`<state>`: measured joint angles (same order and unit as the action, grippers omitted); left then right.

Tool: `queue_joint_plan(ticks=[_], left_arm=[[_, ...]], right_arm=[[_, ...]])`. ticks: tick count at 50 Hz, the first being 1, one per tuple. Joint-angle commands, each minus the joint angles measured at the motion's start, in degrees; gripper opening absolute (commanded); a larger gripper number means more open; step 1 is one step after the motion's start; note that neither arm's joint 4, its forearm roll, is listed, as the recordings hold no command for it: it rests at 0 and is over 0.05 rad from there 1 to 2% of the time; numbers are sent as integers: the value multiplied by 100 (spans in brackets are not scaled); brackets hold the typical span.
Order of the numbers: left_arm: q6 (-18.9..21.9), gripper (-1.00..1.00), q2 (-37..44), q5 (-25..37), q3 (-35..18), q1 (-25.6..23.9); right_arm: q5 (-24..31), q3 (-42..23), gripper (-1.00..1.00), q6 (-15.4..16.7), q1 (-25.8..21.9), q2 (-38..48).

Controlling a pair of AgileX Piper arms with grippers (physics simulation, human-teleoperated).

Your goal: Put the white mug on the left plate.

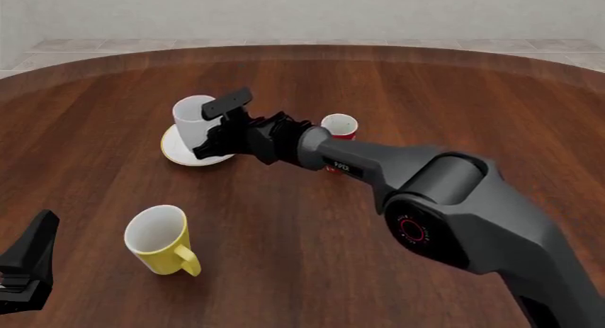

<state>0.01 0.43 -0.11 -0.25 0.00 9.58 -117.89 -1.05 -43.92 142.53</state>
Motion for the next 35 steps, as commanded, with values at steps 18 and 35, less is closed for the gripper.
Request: queue_joint_plan(ticks=[18, 35], left_arm=[[0, 100, 0, 0, 0, 0], [0, 100, 1, 0, 0, -1]], right_arm=[[40, -130, -100, -52, -4, 74], [55, -167, -100, -86, -12, 118]])
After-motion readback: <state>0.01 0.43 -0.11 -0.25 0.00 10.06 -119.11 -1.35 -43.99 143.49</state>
